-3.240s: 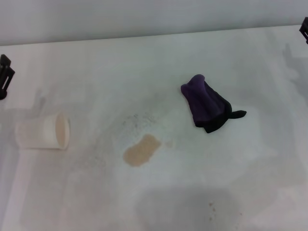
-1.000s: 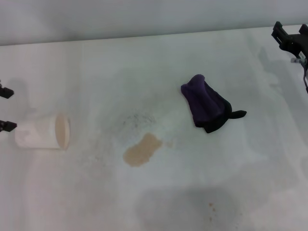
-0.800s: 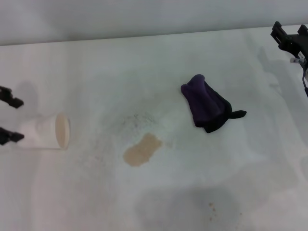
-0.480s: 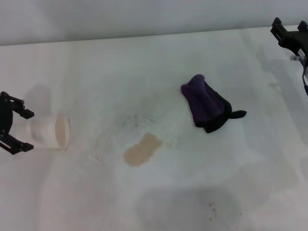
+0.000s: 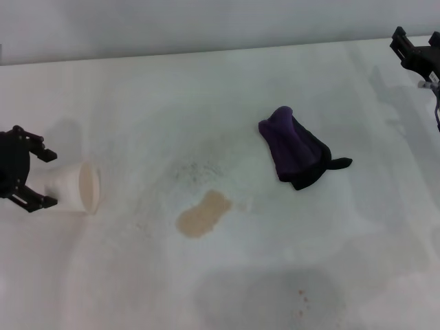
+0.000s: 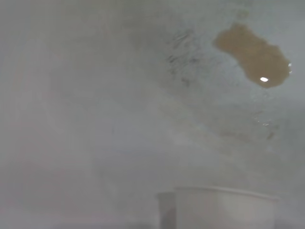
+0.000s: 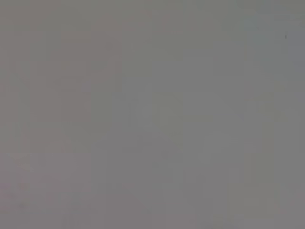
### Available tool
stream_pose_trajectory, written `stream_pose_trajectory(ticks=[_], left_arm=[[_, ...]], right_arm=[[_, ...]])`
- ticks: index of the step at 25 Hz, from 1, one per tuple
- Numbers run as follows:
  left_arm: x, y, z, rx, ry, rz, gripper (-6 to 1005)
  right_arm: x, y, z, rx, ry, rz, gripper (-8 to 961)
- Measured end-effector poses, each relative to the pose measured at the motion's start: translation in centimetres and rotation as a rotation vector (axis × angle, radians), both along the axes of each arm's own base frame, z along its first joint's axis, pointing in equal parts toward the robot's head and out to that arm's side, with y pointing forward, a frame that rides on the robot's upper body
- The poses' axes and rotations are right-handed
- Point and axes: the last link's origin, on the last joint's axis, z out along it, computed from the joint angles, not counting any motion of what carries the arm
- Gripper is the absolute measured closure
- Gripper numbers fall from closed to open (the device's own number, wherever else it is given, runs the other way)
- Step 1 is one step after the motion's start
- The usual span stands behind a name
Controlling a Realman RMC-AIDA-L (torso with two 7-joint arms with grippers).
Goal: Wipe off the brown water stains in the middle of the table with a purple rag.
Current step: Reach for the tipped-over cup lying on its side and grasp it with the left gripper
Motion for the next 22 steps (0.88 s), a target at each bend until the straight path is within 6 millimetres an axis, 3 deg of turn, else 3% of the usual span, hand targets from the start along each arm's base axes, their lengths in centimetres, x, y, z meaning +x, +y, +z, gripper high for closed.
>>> stream_pose_trajectory(ticks=[9, 22], left_arm=[[-0.5, 0.2, -2.2, 0.042, 0.016, -0.054, 121], [-0.5, 0.1, -3.1, 0.064, -0.016, -0.055, 123]], right_arm=[[-0.1, 0.2, 0.2, 0.006, 0.001, 0.001, 163], [-0.3, 0.4, 0.2, 0.006, 0.0, 0.004, 163]])
